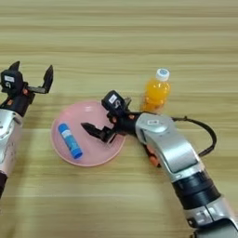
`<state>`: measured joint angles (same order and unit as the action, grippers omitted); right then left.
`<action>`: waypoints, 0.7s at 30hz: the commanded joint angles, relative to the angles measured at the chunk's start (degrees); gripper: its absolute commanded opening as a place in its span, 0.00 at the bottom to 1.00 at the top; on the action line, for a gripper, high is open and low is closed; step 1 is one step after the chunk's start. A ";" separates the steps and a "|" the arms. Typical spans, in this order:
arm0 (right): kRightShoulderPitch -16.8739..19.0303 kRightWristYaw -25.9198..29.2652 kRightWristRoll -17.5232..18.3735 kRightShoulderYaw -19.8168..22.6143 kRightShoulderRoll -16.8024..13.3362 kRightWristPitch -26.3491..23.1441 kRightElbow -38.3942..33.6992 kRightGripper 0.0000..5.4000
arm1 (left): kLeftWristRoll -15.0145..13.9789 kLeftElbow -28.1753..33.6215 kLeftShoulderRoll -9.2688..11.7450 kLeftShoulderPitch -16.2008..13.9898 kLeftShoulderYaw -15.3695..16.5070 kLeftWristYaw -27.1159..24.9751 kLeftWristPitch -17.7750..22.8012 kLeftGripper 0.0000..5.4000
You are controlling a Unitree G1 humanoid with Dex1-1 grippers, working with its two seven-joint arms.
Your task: Move the objects on the table
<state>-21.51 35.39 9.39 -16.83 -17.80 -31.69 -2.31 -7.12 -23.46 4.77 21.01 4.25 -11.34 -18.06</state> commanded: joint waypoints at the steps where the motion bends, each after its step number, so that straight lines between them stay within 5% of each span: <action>1: -3.95 -0.32 -0.95 -0.45 2.96 1.01 6.79 0.99 | 0.47 -0.67 -0.49 0.47 -0.05 0.56 -0.56 1.00; 21: -18.42 2.14 -8.08 0.15 7.80 18.31 37.55 0.99 | 0.80 -1.25 -1.12 0.42 -0.41 0.85 -1.47 1.00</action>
<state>-38.15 36.79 1.96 -17.14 -10.53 -14.14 33.12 -6.85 -24.39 3.85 21.03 4.07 -10.63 -19.10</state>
